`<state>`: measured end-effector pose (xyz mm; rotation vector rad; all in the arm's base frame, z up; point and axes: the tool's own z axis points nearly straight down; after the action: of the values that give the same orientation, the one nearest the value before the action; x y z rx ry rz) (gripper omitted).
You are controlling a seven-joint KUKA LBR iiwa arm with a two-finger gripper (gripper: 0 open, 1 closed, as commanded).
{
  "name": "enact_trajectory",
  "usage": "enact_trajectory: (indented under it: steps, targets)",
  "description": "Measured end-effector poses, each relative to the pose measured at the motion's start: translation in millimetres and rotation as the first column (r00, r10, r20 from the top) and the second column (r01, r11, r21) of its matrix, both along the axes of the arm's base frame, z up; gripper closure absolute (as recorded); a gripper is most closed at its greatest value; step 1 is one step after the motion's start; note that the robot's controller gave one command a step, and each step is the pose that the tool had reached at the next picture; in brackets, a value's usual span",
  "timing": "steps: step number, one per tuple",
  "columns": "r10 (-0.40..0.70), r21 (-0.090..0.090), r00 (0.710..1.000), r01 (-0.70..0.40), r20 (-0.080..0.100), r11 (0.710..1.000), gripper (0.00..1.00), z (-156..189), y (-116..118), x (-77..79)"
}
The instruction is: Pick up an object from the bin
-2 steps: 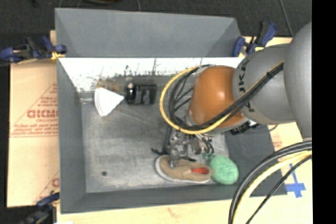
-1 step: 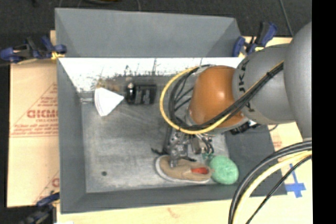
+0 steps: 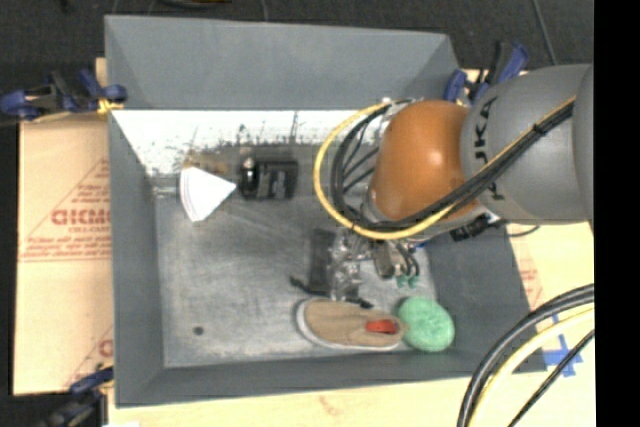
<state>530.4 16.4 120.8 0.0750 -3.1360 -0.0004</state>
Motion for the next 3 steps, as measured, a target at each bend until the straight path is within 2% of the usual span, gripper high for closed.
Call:
enact_trajectory:
  steps: [1, 2, 3]
  targets:
    - [0.1, -0.001, 0.995, -0.1, 0.006, 0.995, 1.0, 43.0, -3.2, 0.3]
    - [0.232, 0.0, 0.973, -0.232, 0.003, 0.973, 1.0, 98.8, 3.3, -5.4]
    - [0.159, 0.001, 0.987, -0.159, 0.008, 0.987, 1.0, 148.2, -11.6, 7.8]
